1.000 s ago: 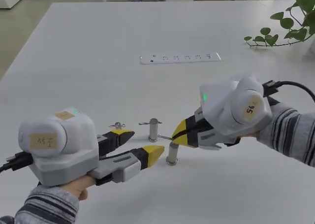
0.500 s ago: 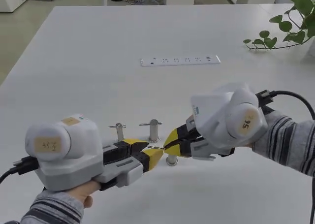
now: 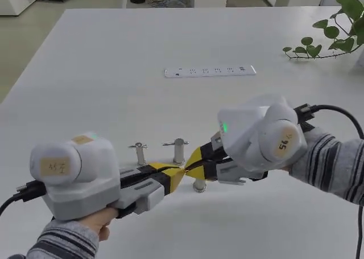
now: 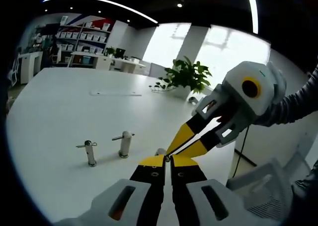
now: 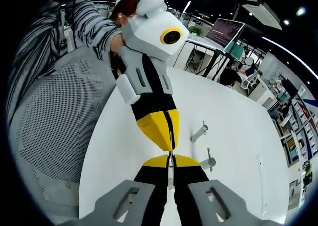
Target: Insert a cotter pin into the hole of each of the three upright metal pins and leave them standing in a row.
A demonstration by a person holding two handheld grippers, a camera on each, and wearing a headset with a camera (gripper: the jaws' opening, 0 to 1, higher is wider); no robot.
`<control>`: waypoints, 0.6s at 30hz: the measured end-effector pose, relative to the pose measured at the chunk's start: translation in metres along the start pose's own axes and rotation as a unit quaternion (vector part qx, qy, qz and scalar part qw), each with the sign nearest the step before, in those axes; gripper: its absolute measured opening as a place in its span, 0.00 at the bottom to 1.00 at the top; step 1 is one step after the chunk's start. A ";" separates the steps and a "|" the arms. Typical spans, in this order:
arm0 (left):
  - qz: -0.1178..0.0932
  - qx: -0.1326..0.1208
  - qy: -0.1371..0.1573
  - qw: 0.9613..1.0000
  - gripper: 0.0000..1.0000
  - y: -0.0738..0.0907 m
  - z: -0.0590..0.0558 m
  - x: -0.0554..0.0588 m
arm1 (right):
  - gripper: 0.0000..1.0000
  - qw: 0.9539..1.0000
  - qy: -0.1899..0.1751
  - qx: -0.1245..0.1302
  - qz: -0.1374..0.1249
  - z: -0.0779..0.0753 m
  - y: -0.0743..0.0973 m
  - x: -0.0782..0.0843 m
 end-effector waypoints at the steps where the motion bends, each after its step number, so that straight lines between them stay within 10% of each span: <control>1: -0.001 -0.003 -0.002 1.000 0.00 0.000 0.000 0.000 | 0.00 1.000 0.000 0.001 -0.001 0.000 0.000 0.000; 18: -0.006 0.035 -0.085 0.996 0.00 0.006 -0.003 -0.001 | 0.01 1.000 -0.009 -0.005 0.006 0.001 0.002 0.006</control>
Point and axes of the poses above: the centre of the closed fingertips' face, and the gripper's own axes: y roughly backward along the fingers, z roughly to its left, x roughly out of its underside, the point moved 8 cm from there along y, roughly backward along the fingers, and after that the axes turned 7 degrees about -x, right-handed, at the moved point
